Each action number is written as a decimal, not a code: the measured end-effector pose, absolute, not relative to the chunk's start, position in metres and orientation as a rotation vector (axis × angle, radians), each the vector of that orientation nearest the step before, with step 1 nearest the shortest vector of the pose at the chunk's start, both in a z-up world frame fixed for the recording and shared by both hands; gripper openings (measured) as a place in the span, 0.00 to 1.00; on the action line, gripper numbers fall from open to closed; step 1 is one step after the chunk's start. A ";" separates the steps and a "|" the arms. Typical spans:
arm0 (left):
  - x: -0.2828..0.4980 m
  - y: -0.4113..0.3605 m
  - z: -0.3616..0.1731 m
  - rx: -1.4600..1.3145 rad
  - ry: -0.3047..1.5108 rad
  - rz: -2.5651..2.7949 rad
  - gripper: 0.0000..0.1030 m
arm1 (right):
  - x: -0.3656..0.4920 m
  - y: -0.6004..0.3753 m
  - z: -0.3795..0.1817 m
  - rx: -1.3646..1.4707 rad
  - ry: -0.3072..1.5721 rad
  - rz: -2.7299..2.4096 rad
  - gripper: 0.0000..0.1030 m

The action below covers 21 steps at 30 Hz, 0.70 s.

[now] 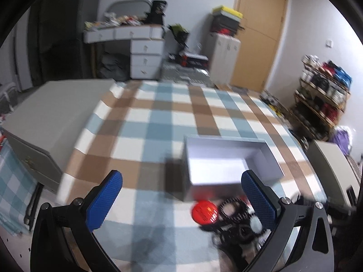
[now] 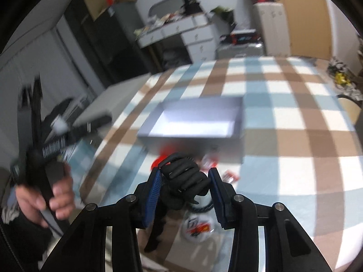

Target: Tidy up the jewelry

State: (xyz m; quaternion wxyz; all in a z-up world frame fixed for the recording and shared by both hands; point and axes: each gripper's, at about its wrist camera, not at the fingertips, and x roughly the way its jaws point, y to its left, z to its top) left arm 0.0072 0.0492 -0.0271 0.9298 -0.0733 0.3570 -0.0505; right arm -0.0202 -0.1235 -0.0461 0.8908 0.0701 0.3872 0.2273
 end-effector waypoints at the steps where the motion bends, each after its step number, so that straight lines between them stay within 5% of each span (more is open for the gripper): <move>1: 0.008 0.045 -0.031 -0.148 0.755 -0.133 0.99 | -0.020 -0.127 -0.043 0.153 0.787 0.458 0.40; 10: -0.002 0.000 -0.053 -0.013 0.887 -0.312 0.98 | -0.015 -0.146 -0.033 0.186 0.736 0.394 0.40; 15: -0.004 -0.018 -0.064 0.043 0.949 -0.374 0.82 | -0.022 -0.144 -0.032 0.171 0.725 0.429 0.40; 21: -0.002 -0.022 -0.080 0.050 1.032 -0.402 0.50 | -0.026 -0.143 -0.031 0.176 0.721 0.446 0.40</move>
